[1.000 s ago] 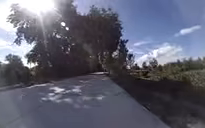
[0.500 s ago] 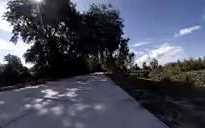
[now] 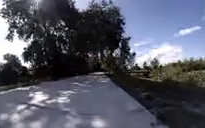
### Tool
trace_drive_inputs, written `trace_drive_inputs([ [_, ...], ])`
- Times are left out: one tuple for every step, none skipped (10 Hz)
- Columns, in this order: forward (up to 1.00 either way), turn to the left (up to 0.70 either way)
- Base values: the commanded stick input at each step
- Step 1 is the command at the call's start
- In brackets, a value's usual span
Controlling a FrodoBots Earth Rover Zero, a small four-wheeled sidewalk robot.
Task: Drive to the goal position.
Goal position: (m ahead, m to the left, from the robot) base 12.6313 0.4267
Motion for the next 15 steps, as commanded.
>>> trace_drive_inputs([
  [0.85, 0.0],
  [0.85, 0.0],
  [0.85, 0.0],
  [0.85, 0.0],
  [0.85, 0.0],
  [0.85, 0.0],
  [0.85, 0.0],
  [0.85, 0.0],
  [0.85, 0.0],
  [0.85, 0.0],
  [0.85, 0.0],
  [0.85, 0.0],
  [0.85, 0.0],
  [0.85, 0.0],
  [0.85, 0.0],
])
